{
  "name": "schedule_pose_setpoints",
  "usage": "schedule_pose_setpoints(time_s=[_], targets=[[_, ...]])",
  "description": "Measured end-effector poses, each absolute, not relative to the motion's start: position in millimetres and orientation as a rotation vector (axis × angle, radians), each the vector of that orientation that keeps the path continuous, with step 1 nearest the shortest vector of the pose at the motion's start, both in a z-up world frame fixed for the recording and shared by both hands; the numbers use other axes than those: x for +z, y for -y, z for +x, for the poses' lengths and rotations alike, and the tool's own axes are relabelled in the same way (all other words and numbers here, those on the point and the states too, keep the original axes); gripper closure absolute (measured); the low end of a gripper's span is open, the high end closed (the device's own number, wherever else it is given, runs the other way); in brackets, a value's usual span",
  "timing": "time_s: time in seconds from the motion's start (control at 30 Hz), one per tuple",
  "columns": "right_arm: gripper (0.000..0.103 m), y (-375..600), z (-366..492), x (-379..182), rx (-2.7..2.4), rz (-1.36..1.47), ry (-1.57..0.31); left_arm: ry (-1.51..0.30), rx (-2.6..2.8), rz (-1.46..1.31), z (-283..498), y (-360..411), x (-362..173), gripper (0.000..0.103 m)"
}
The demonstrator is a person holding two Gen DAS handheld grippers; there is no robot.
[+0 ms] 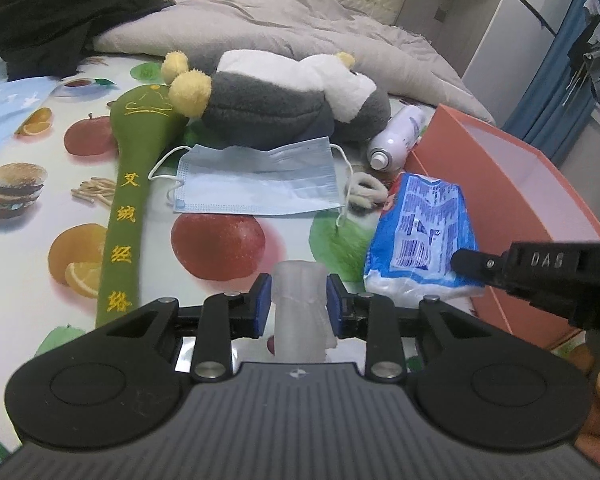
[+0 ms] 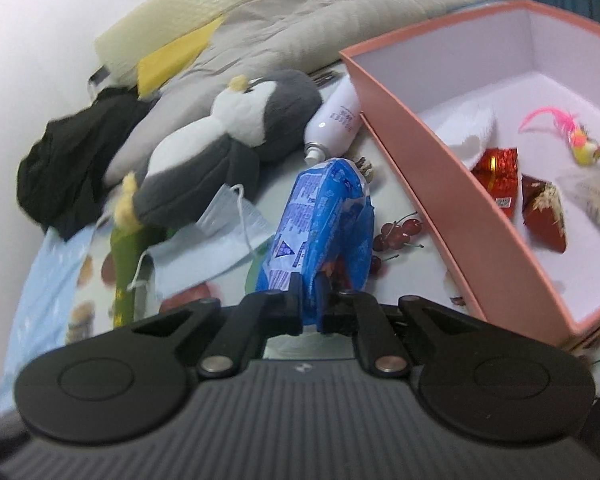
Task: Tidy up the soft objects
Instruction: 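Close right tool on blue wipes packet while left tool closes on clear plastic cup, then lift blue wipes packet with right tool and clear cup with left tool over the pink box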
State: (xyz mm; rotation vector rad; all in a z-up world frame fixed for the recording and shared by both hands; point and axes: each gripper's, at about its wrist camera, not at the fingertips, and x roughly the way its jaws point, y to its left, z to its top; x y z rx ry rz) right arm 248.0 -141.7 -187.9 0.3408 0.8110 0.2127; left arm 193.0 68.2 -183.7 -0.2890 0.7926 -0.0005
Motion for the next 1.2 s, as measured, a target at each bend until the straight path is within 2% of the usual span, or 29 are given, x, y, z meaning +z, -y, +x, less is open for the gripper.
schedule_pose_setpoints(time_s=[0.6,1.2], targets=[[0.094,139.4,184.5,-161.2,0.311,0.103,-0.829,-0.881,-0.044,-0.274,163.2,-43.3,-155.5,0.069],[0.094,167.5,179.9,-68.1,0.319,0.030,-0.640,-0.758,-0.148,-0.217,199.5,-6.4,-41.6,0.069]])
